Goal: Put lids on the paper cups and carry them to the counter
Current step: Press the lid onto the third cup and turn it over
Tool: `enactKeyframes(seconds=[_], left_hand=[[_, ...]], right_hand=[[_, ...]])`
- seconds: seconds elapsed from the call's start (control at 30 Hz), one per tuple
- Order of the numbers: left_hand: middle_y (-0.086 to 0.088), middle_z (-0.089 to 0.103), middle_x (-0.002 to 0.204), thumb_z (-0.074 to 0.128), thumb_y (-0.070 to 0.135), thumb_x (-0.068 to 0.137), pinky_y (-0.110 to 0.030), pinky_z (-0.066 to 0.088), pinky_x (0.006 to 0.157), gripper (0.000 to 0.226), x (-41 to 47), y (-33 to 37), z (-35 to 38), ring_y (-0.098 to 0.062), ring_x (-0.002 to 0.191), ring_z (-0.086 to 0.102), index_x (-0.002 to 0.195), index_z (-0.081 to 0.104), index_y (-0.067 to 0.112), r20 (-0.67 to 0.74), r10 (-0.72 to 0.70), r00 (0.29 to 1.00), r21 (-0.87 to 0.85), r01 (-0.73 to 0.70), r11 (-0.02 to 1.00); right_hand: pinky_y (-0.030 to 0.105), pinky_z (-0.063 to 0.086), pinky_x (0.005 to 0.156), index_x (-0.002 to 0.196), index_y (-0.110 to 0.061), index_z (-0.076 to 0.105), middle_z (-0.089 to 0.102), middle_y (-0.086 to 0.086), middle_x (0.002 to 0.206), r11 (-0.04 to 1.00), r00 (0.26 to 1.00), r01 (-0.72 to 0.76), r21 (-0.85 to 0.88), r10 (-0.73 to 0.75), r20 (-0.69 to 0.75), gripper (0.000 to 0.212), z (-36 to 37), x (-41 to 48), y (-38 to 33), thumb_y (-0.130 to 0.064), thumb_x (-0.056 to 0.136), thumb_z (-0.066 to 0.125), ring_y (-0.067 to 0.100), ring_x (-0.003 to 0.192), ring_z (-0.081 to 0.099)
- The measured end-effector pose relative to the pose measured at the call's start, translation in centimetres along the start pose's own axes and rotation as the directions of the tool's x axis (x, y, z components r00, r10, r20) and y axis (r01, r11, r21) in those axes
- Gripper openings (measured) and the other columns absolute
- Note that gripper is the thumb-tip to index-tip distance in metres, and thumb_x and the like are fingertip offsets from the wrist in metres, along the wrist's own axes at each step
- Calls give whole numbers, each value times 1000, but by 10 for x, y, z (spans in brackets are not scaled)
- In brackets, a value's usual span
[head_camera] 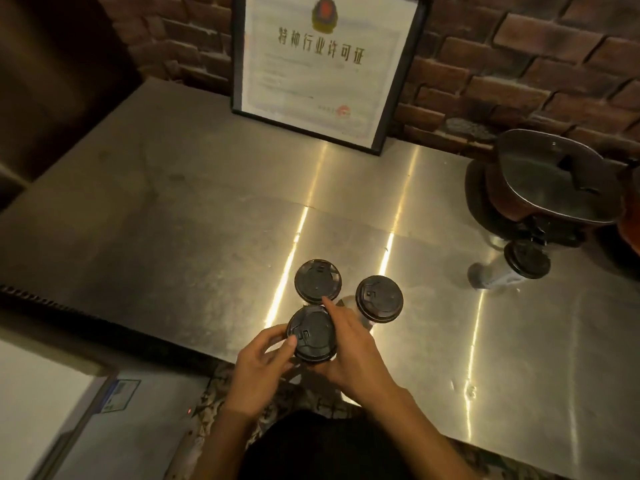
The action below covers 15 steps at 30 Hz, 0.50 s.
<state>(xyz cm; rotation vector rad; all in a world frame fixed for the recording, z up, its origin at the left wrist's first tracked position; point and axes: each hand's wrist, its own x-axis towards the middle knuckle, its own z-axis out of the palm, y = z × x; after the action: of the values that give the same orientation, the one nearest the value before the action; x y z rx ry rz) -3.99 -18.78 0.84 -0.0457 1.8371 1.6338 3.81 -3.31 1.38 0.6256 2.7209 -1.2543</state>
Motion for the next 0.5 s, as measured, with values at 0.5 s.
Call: enactKeyframes(seconds=[0.5], left_hand=[[0, 75, 118, 68, 19, 95, -44, 61, 92, 23, 27, -20, -20, -16, 102, 75, 117, 70, 27, 50, -92, 994, 119, 86, 989]], right_hand=[[10, 29, 103, 157, -26, 21, 42, -4, 155, 974, 974, -226, 11, 226, 4, 113, 44, 13, 10, -47, 69, 89, 16, 139, 46]])
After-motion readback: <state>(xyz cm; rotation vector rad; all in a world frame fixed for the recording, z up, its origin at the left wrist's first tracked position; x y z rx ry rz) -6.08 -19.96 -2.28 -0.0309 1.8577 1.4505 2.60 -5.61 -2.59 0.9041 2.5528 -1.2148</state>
